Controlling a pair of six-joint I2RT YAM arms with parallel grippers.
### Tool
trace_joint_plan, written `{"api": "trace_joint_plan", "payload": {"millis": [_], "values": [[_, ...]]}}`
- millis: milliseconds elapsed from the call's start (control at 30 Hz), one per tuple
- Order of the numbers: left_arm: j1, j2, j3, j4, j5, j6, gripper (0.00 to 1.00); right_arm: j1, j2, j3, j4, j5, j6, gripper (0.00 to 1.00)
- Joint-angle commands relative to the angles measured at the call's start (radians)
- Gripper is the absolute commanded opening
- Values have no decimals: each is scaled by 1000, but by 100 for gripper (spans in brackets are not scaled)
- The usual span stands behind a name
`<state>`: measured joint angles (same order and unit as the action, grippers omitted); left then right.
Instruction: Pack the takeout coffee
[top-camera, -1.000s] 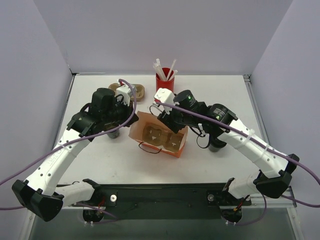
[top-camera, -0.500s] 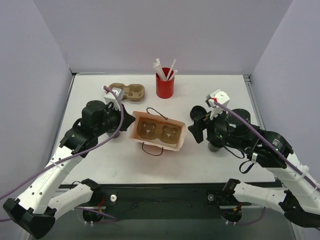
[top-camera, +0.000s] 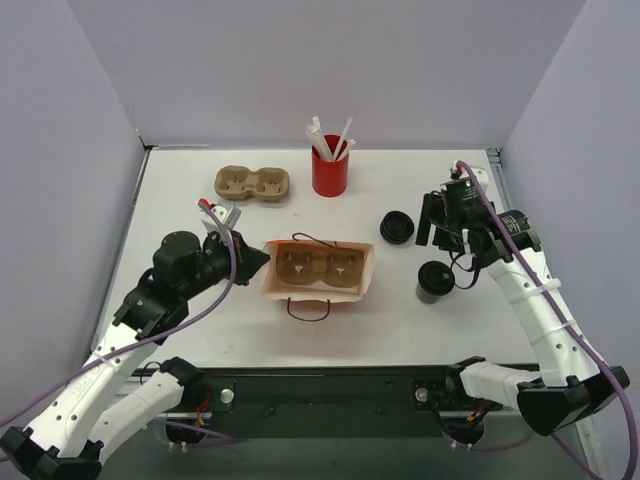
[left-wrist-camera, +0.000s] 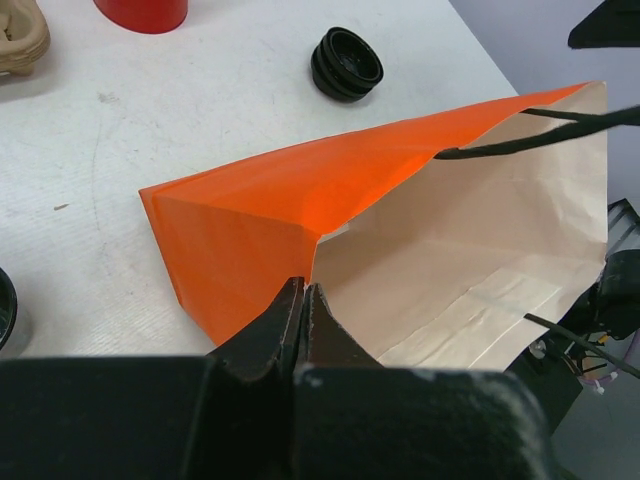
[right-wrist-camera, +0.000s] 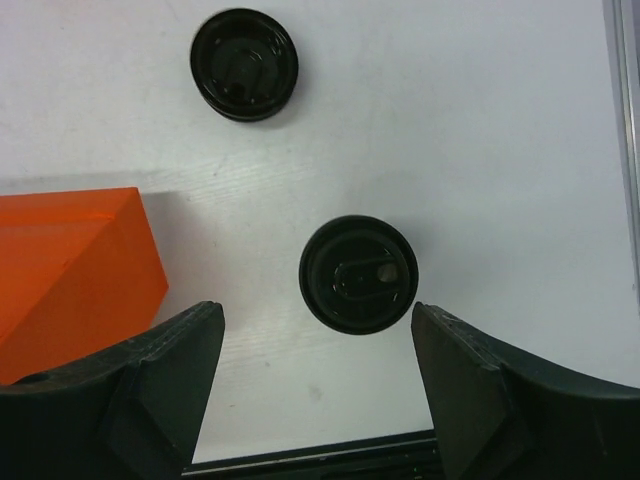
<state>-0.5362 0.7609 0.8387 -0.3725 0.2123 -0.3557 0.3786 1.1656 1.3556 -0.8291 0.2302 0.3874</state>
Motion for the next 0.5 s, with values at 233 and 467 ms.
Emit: {"api": "trace_joint_plan", "payload": {"millis": [233, 467], "values": [[-7, -83, -36, 83, 59, -23, 0, -101, 12, -160, -96, -141, 7, 80], [-7, -89, -4, 6, 50, -20, 0, -141, 74, -231, -38, -131, -39, 82]]}}
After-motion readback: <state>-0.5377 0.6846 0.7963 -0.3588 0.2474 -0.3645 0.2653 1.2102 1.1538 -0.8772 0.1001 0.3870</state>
